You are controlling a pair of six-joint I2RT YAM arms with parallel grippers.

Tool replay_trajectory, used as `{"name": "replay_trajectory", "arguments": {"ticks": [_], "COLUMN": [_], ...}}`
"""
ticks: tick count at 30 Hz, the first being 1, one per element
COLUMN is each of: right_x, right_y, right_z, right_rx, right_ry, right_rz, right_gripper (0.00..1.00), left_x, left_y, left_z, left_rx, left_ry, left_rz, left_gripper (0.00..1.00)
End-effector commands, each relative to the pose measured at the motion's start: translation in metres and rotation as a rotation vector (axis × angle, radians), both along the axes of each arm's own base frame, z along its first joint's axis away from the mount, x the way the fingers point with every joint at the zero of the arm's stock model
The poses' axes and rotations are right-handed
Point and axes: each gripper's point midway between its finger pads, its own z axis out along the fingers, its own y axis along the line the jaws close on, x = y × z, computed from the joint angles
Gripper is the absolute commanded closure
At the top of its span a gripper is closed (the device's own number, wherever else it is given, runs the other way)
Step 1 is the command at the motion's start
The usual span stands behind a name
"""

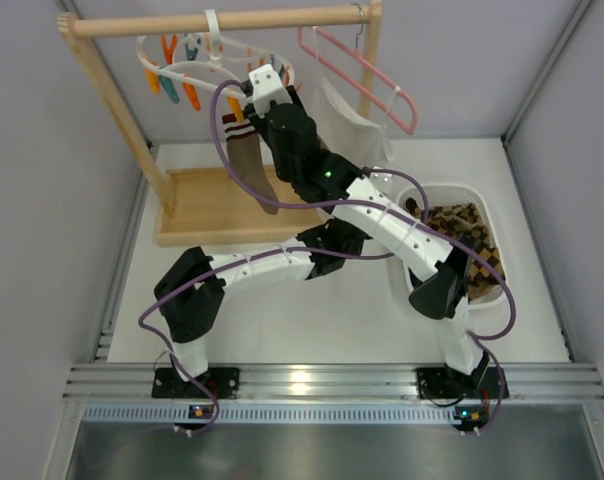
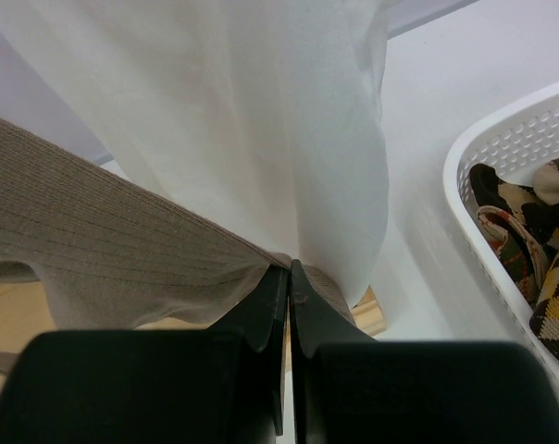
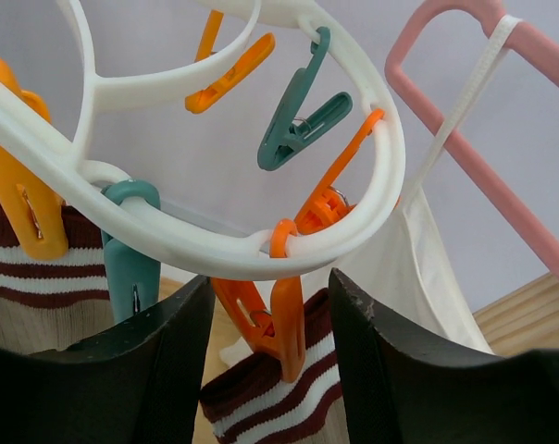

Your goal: Remove the socks clipped to the hanger

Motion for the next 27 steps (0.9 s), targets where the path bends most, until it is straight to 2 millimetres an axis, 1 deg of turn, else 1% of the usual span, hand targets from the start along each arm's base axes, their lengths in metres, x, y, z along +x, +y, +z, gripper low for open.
{"name": "replay_trajectory", "arguments": {"ticks": [1,2,3,5,6,8,10,11,14,16,17,18,19,20,21,22,23,25,27], "right_x": [0.003,0.003,0.002,0.001,0.000,-0.003,-0.005,-0.006,-0.007,-0.008,-0.008,-0.008,-0.008,-0.009,-0.009,-0.009,-0.009,-0.010,-0.009], "right_y": [-0.009,-0.009,-0.008,-0.008,-0.007,-0.004,0.001,0.002,0.002,0.002,0.001,0.001,0.002,0.002,0.001,0.001,0.001,0.003,0.003], "right_z": [0.037,0.037,0.038,0.042,0.043,0.045,0.044,0.043,0.044,0.045,0.046,0.046,0.046,0.046,0.047,0.047,0.047,0.045,0.045], "right_rx": [0.089,0.092,0.094,0.104,0.107,0.107,0.105,0.104,0.108,0.112,0.113,0.115,0.115,0.115,0.123,0.124,0.128,0.128,0.130], "right_ry": [-0.091,-0.092,-0.095,-0.103,-0.105,-0.111,-0.111,-0.110,-0.106,-0.105,-0.104,-0.104,-0.101,-0.100,-0.099,-0.097,-0.096,-0.088,-0.087], "right_rz": [-0.045,-0.046,-0.043,-0.042,-0.038,-0.021,-0.003,0.003,0.008,0.015,0.015,0.020,0.023,0.026,0.027,0.027,0.029,0.038,0.036], "right_gripper": [0.53,0.55,0.62,0.66,0.75,0.85,0.85,0.87,0.88,0.88,0.87,0.87,0.87,0.92,0.99,1.00,1.00,1.00,1.00], "left_x": [-0.004,-0.004,-0.004,-0.004,-0.004,-0.006,-0.008,-0.010,-0.012,-0.015,-0.016,-0.018,-0.023,-0.027,-0.029,-0.031,-0.032,-0.034,-0.035], "left_y": [0.001,0.002,0.002,0.004,0.004,0.006,0.006,0.007,0.010,0.010,0.011,0.010,0.011,0.010,0.010,0.011,0.012,0.012,0.012], "left_z": [0.033,0.033,0.034,0.034,0.035,0.040,0.042,0.045,0.045,0.039,0.039,0.037,0.026,0.027,0.021,0.011,0.005,-0.004,-0.007], "left_rx": [-0.100,-0.100,-0.103,-0.109,-0.110,-0.129,-0.150,-0.157,-0.162,-0.159,-0.159,-0.188,-0.182,-0.201,-0.223,-0.218,-0.219,-0.223,-0.225], "left_ry": [-0.043,-0.043,-0.044,-0.042,-0.043,-0.044,-0.040,-0.040,-0.037,-0.026,-0.025,-0.013,0.008,0.017,0.036,0.054,0.065,0.082,0.090], "left_rz": [-0.016,-0.014,-0.014,-0.013,-0.013,-0.019,-0.030,-0.036,-0.039,-0.047,-0.056,-0.060,-0.075,-0.096,-0.100,-0.099,-0.098,-0.096,-0.096], "left_gripper": [1.00,1.00,1.00,1.00,1.00,1.00,1.00,1.00,1.00,1.00,1.00,1.00,1.00,1.00,1.00,1.00,1.00,1.00,1.00]}}
